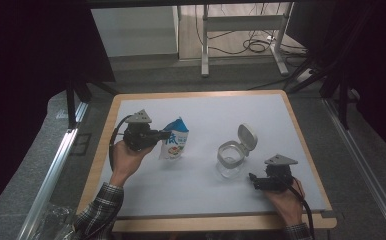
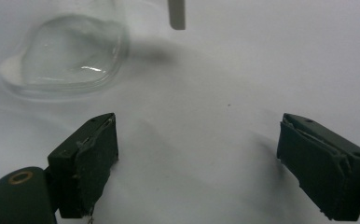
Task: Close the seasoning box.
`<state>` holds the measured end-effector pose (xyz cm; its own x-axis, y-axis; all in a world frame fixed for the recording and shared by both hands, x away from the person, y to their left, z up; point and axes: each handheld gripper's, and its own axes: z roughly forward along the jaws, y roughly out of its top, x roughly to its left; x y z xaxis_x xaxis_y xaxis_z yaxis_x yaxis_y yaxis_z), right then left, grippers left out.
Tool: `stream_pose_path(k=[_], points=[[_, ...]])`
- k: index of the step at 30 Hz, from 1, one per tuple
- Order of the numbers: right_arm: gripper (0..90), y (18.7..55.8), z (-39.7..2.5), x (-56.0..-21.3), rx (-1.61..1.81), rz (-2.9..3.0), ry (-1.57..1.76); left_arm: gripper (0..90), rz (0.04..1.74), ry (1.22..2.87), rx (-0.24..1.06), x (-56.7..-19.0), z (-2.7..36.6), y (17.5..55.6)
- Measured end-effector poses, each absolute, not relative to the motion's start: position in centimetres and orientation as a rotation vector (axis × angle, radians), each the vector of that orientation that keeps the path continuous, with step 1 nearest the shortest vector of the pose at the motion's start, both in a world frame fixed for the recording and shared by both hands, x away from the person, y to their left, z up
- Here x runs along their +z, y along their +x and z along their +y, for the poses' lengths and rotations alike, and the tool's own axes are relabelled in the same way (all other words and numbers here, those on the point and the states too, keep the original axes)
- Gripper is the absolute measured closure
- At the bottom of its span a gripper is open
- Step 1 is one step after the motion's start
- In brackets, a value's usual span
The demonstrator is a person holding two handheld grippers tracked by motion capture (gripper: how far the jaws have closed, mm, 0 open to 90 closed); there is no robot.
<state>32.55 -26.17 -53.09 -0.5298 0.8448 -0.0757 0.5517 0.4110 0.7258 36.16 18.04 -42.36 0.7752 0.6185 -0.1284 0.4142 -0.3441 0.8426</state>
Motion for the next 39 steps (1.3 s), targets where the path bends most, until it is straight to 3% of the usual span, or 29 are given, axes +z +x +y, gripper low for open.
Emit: stream_pose_path(k=[39], points=[[21.6, 28.3, -22.6, -51.7, 1.049, 2.381, 1.017, 90.0, 0.694, 1.991, 0.205, -41.7, 14.9, 32.2]])
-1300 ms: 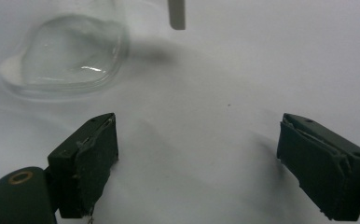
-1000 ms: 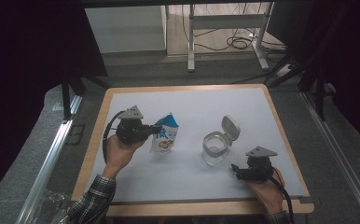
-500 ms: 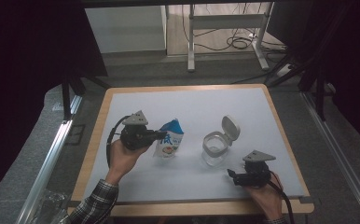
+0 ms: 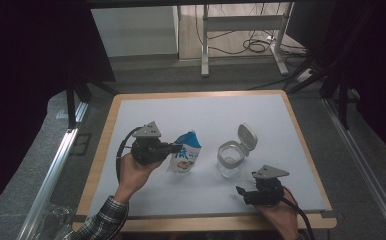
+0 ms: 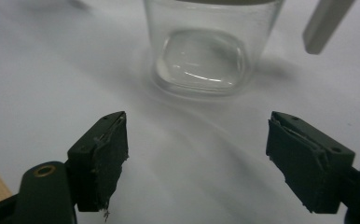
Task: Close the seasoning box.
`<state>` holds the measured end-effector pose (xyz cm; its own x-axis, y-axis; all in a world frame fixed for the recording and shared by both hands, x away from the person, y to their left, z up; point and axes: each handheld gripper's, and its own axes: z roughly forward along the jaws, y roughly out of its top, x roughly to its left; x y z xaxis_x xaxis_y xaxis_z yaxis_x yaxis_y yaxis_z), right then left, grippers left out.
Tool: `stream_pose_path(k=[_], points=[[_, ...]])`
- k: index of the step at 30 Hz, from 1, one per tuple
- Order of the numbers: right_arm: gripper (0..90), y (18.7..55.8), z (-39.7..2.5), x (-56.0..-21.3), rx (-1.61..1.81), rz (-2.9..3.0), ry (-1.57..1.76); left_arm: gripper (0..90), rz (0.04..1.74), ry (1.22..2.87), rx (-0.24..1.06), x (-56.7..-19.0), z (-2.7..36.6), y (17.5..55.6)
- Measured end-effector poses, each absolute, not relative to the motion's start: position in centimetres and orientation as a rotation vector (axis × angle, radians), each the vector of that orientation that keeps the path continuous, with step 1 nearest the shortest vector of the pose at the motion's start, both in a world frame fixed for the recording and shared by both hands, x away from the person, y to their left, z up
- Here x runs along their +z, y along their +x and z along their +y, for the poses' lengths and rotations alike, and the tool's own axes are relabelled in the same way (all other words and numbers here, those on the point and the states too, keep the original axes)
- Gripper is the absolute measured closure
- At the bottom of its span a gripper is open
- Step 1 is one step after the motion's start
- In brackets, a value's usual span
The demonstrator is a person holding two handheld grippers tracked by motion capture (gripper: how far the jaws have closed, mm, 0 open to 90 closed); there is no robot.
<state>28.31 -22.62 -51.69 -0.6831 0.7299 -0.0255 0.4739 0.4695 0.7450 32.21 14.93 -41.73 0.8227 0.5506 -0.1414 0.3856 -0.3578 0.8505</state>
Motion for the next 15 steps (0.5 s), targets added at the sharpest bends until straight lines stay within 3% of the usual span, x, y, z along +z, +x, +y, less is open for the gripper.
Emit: stream_pose_path(k=[15], points=[[30.9, 27.7, -19.6, -51.7, 1.083, 2.483, 0.89, 90.0, 0.68, 1.987, 0.19, -41.2, 13.9, 31.5]])
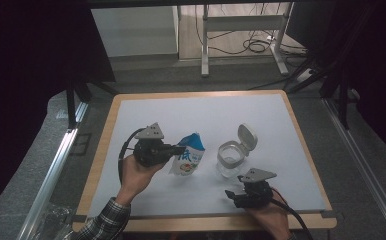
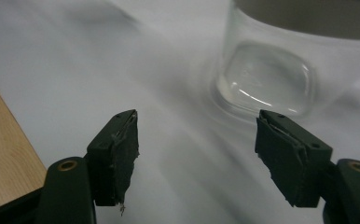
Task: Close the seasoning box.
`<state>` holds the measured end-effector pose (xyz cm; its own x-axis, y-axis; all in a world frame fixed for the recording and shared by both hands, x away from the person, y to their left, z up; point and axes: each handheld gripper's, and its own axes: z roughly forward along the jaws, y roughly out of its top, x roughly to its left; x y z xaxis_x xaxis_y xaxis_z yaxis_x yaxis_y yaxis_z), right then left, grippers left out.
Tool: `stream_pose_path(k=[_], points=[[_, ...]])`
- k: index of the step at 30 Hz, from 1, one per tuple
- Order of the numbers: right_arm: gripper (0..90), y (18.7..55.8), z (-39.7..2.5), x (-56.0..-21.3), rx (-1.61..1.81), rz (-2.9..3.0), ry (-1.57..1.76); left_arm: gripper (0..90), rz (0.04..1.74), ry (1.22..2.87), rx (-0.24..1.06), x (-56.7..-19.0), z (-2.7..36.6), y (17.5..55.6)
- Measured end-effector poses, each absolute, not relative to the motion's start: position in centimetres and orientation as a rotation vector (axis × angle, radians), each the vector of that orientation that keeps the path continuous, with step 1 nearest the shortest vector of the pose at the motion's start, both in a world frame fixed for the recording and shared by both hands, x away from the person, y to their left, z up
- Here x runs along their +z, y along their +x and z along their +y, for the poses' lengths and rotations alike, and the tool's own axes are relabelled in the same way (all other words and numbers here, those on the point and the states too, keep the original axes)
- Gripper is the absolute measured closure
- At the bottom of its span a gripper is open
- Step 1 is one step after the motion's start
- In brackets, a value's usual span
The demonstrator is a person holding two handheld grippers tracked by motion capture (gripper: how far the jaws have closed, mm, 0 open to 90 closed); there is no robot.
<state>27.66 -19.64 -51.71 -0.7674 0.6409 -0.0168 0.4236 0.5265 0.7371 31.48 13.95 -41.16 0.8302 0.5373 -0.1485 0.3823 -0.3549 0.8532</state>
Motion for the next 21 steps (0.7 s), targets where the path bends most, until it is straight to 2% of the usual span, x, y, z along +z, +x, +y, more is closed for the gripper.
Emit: stream_pose_path(k=[21], points=[[42.6, 28.3, -15.1, -52.0, 1.17, 2.537, 0.813, 90.0, 0.677, 1.984, 0.154, -40.7, 13.0, 31.2]])
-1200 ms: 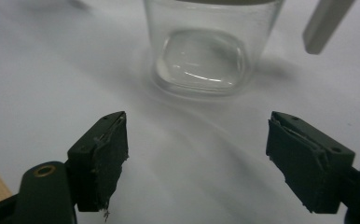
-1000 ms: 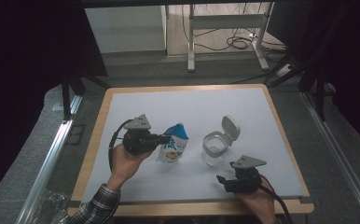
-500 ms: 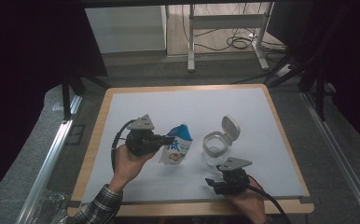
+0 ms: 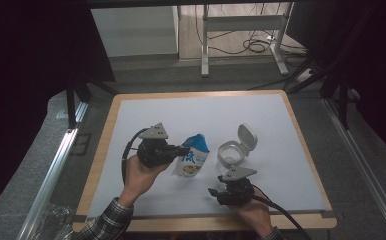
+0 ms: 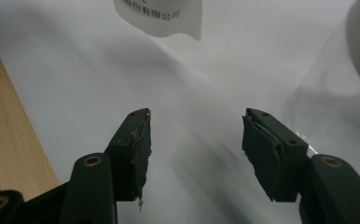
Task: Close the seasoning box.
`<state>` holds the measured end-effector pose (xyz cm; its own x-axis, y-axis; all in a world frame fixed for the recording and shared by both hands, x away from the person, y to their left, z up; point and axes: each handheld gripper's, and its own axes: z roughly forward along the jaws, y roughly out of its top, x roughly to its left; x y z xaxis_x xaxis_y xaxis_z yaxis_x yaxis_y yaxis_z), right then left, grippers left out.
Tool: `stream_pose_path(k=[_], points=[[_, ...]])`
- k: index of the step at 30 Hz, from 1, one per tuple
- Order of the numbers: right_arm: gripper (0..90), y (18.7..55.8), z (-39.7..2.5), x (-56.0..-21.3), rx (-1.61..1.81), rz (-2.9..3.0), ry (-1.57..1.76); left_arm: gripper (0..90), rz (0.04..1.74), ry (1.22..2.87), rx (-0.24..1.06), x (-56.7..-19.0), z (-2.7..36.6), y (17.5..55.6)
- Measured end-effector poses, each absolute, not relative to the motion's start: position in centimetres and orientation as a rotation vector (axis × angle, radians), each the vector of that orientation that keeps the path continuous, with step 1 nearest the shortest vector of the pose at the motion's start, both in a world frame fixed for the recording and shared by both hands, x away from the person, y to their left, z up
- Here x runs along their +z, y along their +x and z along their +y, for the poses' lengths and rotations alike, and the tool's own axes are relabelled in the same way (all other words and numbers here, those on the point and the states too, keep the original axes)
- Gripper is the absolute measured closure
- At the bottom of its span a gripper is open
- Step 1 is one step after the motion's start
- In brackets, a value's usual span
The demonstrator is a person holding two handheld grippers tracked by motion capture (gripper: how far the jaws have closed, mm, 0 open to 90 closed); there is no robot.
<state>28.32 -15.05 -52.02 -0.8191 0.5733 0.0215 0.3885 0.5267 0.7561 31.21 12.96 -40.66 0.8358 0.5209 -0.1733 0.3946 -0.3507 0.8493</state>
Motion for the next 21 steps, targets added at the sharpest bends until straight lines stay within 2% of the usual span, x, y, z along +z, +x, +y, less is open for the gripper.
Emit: stream_pose_path(k=[8, 21], points=[[46.9, 28.9, -13.7, -52.2, 1.212, 2.524, 0.828, 90.0, 0.676, 1.979, 0.155, -40.4, 12.7, 31.1], [46.9, 29.4, -11.1, -52.8, 1.206, 2.49, 0.828, 90.0, 0.685, 1.977, 0.144, -40.0, 12.6, 31.0]])
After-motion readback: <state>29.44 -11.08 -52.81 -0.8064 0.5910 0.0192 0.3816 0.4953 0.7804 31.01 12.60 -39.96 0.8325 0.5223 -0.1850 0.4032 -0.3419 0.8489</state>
